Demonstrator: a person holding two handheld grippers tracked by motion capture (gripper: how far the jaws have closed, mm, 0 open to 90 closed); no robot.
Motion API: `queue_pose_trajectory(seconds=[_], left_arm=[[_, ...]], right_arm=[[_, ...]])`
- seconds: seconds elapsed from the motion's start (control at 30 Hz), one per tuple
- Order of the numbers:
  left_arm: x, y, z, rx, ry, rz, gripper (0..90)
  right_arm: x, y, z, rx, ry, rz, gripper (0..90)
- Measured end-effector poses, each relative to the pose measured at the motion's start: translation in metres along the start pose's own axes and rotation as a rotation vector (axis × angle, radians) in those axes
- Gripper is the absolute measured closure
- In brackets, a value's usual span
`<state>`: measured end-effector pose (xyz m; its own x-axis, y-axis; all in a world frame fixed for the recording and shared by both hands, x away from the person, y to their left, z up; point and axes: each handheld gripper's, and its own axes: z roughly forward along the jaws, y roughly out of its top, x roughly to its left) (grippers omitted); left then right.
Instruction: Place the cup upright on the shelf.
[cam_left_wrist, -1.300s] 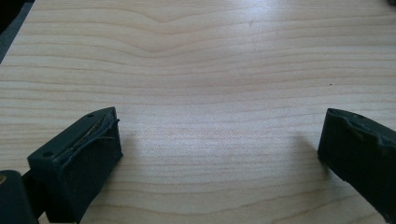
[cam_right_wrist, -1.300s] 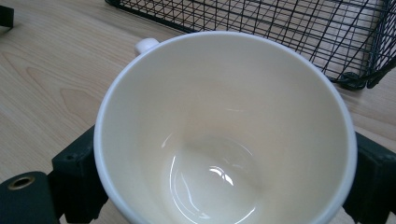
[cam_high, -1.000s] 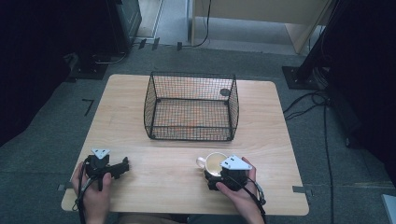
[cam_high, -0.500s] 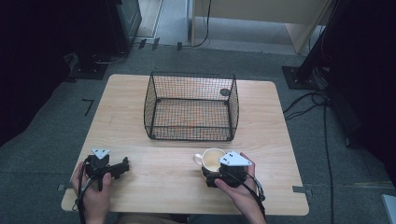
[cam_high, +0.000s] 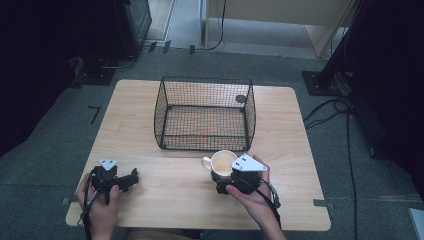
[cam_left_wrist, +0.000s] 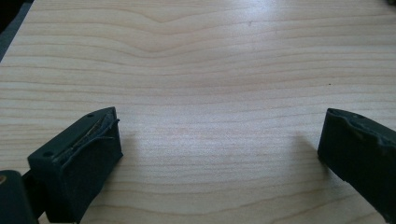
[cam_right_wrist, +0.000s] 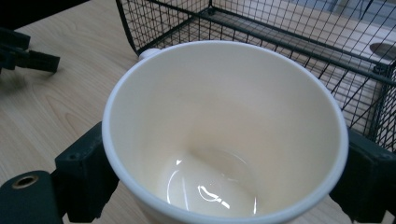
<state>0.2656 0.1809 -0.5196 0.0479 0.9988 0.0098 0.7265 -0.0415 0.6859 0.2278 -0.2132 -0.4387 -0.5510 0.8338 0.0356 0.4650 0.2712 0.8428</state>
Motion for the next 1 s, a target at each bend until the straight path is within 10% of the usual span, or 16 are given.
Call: queue_pose_trajectory(seconds=[1.0], left_arm=[[0.000, 0.000, 0.000, 0.001, -0.006, 0.008, 0.0]], right_arm=[[-0.013, 0.042, 0.006, -0.203, -0.053, 0.019, 9.4]])
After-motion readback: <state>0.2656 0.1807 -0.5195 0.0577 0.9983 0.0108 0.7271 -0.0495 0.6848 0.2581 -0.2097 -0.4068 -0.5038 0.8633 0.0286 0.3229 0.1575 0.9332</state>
